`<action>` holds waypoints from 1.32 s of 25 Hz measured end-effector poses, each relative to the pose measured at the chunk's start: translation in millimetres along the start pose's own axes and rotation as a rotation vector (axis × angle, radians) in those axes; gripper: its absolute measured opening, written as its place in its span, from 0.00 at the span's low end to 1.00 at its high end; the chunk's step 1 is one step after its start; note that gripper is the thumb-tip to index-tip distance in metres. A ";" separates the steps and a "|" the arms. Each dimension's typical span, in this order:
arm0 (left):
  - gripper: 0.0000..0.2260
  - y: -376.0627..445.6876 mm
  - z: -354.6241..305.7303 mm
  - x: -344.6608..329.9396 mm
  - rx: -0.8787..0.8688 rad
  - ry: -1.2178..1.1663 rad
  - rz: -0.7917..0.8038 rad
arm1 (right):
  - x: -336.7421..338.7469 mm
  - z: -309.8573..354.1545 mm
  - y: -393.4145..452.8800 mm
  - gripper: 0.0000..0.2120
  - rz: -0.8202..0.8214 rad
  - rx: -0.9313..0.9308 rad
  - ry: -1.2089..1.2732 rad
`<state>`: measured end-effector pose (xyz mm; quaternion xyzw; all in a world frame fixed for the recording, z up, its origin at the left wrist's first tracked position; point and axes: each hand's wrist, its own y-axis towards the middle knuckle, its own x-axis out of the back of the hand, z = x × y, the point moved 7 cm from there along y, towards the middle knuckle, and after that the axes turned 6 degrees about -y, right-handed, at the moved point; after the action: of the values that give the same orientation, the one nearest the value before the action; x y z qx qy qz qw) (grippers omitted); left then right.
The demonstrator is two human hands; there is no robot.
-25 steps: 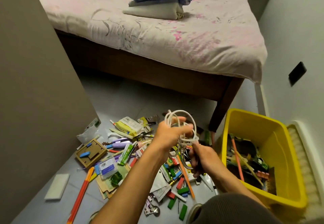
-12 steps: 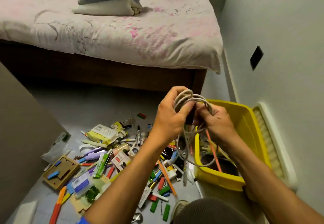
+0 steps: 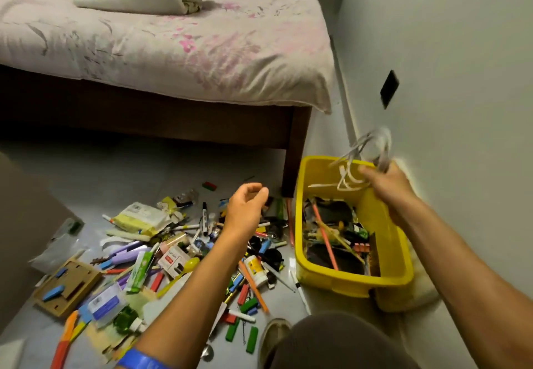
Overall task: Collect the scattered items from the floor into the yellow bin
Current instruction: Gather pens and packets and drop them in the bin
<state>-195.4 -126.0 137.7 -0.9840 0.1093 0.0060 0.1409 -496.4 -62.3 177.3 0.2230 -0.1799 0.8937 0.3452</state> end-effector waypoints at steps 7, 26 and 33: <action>0.10 -14.8 106.6 91.0 0.247 0.146 -0.153 | -141.2 -64.5 -78.7 0.26 0.241 0.068 -0.365; 0.45 23.0 303.4 207.4 0.535 0.852 -0.038 | -372.2 -189.4 -103.3 0.40 0.594 0.040 -0.691; 0.17 20.1 274.3 199.2 0.455 0.055 -0.167 | -358.6 -169.3 -95.7 0.30 0.647 -0.297 0.074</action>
<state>-0.1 -110.8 -139.7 -0.9324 0.0300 -0.0573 0.3557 -238.7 -107.5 -135.6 0.0694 -0.3567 0.9283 0.0793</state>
